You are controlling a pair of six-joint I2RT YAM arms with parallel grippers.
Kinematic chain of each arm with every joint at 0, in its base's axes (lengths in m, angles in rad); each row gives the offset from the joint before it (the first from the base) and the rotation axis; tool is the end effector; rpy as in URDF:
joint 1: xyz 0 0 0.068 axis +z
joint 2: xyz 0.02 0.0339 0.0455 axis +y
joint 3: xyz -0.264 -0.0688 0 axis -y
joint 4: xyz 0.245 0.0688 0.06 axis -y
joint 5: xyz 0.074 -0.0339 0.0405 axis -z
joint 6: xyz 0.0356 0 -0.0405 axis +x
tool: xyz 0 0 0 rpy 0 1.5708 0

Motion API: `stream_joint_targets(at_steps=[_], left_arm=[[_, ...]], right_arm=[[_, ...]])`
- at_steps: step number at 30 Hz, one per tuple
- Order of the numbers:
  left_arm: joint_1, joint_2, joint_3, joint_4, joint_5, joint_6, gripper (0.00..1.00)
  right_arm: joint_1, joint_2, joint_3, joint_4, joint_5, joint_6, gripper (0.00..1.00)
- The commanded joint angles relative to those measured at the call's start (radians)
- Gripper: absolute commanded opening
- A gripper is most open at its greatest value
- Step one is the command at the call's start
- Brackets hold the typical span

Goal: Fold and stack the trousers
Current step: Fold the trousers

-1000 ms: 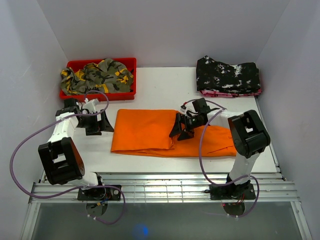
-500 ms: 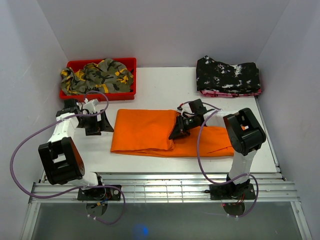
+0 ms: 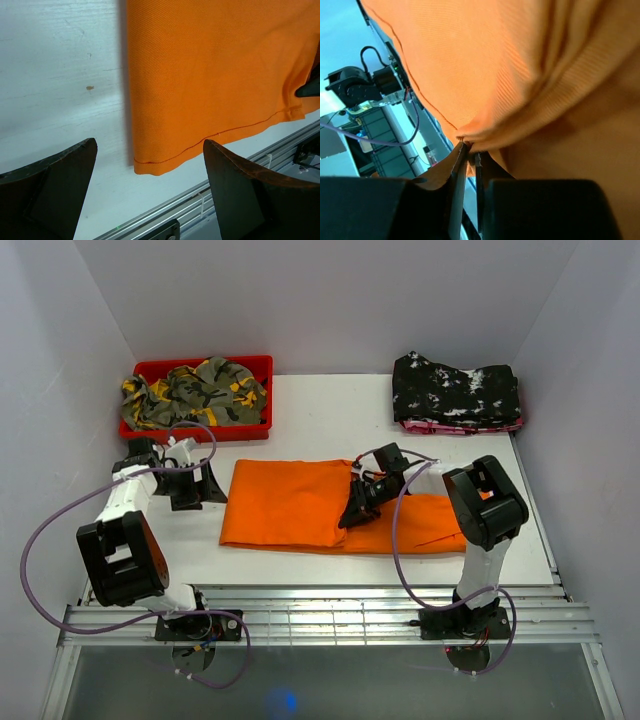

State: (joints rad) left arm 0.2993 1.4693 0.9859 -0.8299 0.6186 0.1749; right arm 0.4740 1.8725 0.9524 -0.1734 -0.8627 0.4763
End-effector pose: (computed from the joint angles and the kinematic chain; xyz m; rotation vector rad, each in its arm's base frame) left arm 0.2586 0.0582 0.2158 -0.0554 2.6569 -0.7440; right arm 0.2895 0.1789 0.1207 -0.3063 2.7643 1.4388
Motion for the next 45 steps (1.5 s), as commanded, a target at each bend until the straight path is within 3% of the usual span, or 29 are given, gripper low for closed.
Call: stream_joint_targets(at_steps=[1,3,8,14,17,20,24,27,28,30,35,39,45], left_arm=[[0.004,0.017,-0.015,0.049,0.041,-0.021,0.98],[0.004,0.054,-0.021,0.060,0.059,-0.032,0.97],[0.003,0.118,-0.049,0.141,0.113,-0.092,0.85],[0.000,0.201,-0.085,0.248,0.161,-0.152,0.72],[-0.006,0.238,-0.078,0.279,0.187,-0.164,0.66],[-0.009,0.266,-0.072,0.313,0.190,-0.198,0.64],[-0.011,0.315,-0.062,0.353,0.222,-0.235,0.47],[-0.011,0.332,-0.058,0.377,0.271,-0.253,0.26],[-0.011,0.339,-0.056,0.380,0.279,-0.258,0.12],[-0.011,0.341,-0.047,0.377,0.293,-0.258,0.00],[0.017,0.231,-0.052,0.362,0.280,-0.273,0.00],[0.128,0.106,-0.017,0.287,0.202,-0.244,0.00],[0.215,0.002,0.206,0.028,0.210,-0.089,0.00]], right_arm=[[-0.008,0.045,0.115,-0.106,0.069,-0.114,0.18],[-0.012,0.065,0.154,-0.135,0.077,-0.151,0.19],[-0.011,0.076,0.148,-0.169,0.099,-0.191,0.34],[-0.028,0.036,0.184,-0.336,0.194,-0.356,0.63],[-0.096,-0.019,0.204,-0.415,0.235,-0.457,0.75],[-0.190,-0.047,0.250,-0.515,0.284,-0.621,0.80],[-0.352,-0.073,0.295,-0.638,0.326,-0.789,0.82],[-0.458,-0.105,0.339,-0.708,0.347,-0.873,0.90],[-0.497,-0.111,0.354,-0.727,0.355,-0.890,0.95],[-0.570,-0.116,0.408,-0.764,0.361,-0.918,0.96],[-0.718,-0.105,0.489,-0.873,0.387,-1.002,0.97],[-0.833,-0.067,0.529,-0.952,0.378,-1.050,0.97],[-0.862,-0.027,0.503,-0.979,0.346,-1.055,0.94]])
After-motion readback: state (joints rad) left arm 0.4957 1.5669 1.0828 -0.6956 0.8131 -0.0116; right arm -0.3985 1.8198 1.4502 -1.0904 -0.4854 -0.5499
